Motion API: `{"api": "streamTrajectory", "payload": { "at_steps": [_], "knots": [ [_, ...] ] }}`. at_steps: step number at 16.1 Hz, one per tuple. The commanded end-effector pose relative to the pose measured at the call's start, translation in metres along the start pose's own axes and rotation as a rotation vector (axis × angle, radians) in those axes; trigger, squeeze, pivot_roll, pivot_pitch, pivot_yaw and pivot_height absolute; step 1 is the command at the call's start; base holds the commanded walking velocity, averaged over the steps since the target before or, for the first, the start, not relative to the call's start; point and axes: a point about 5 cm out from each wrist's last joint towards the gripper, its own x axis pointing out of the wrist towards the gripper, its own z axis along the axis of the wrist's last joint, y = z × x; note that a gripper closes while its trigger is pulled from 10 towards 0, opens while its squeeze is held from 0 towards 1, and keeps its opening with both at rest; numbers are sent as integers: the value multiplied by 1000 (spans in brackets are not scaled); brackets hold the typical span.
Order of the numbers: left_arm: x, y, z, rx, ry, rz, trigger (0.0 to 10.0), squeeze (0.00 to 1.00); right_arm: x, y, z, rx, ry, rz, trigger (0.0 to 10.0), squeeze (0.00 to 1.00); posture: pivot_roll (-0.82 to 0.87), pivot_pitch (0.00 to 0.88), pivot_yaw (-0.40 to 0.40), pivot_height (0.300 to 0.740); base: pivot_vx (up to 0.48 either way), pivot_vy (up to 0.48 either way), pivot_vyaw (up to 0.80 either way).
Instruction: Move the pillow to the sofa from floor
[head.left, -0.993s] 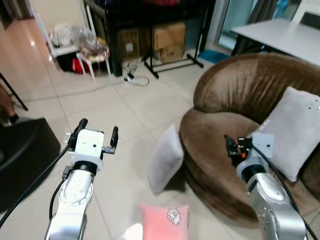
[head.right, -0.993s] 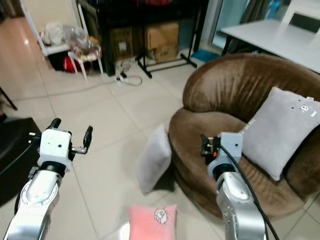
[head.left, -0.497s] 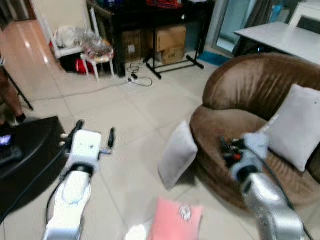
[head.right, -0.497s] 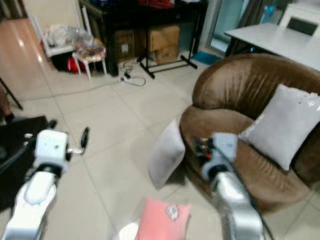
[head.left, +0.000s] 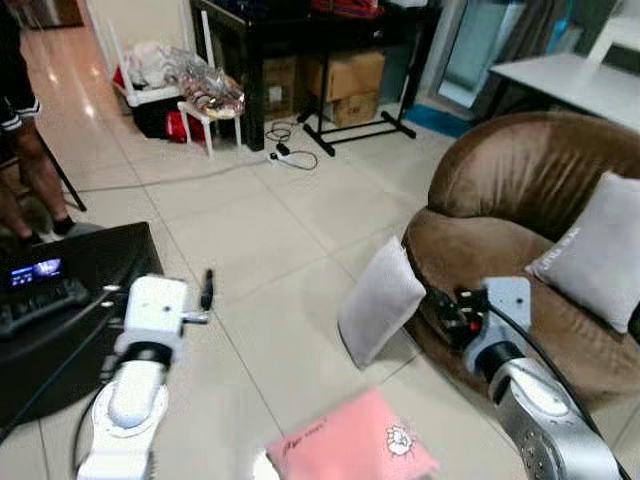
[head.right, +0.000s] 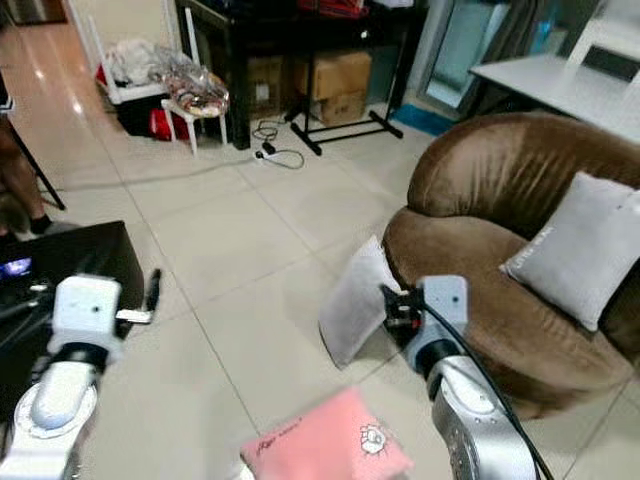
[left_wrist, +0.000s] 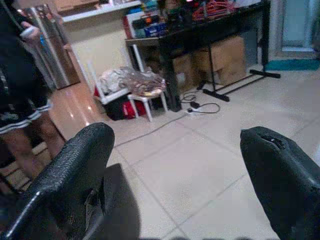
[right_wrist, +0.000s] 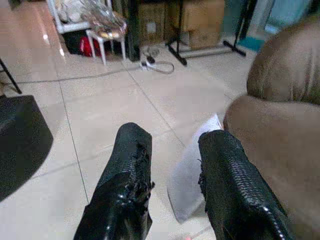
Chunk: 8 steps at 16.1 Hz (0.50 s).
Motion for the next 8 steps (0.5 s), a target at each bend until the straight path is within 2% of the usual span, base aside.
{"api": "streamTrajectory", "payload": {
  "at_steps": [1,8],
  "knots": [
    [-1,-7,4,-12,-13,-18,10000,0,-6,-10,-3,-23,22,-39,10000,0,-93,0,-50,740,0,398,0],
    [-9,-8,4,-17,-1,-15,10000,0,-10,-11,-8,-22,45,-31,10000,0,-85,0,-68,740,0,401,0]
  ]
}}
